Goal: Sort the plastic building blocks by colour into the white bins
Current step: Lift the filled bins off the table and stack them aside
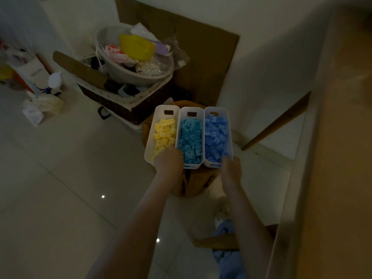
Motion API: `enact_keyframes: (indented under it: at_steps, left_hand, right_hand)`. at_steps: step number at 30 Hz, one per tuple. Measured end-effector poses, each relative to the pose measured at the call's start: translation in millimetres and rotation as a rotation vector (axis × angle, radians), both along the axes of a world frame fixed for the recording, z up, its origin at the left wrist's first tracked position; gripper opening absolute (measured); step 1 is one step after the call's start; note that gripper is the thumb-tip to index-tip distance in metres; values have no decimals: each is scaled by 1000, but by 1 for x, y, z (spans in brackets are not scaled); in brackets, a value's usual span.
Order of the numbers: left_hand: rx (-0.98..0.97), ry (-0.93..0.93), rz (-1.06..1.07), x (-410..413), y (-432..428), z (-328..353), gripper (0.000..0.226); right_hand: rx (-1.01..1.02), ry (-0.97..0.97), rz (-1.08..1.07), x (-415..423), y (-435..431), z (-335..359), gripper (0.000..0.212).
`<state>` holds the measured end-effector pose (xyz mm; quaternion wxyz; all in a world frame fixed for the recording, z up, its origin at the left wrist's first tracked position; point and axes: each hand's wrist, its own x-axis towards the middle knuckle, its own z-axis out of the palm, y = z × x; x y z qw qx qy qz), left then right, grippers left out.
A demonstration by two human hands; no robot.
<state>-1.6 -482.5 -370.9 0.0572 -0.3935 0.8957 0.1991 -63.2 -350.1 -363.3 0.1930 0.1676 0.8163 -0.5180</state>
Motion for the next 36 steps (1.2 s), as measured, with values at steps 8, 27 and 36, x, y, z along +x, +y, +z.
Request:
enact_keyframes:
  at_steps: [8, 27, 36]
  left_hand:
    - [-51, 395, 244, 52, 16, 54, 31]
    - [-211, 754, 358, 226, 28, 235, 22]
    - [-25, 650, -299, 81, 150, 323, 22]
  right_hand:
    - [223, 538, 408, 74, -33, 58, 50]
    - [-172, 1215, 1025, 236, -41, 247, 31]
    - [149, 1060, 673, 85, 115, 319, 37]
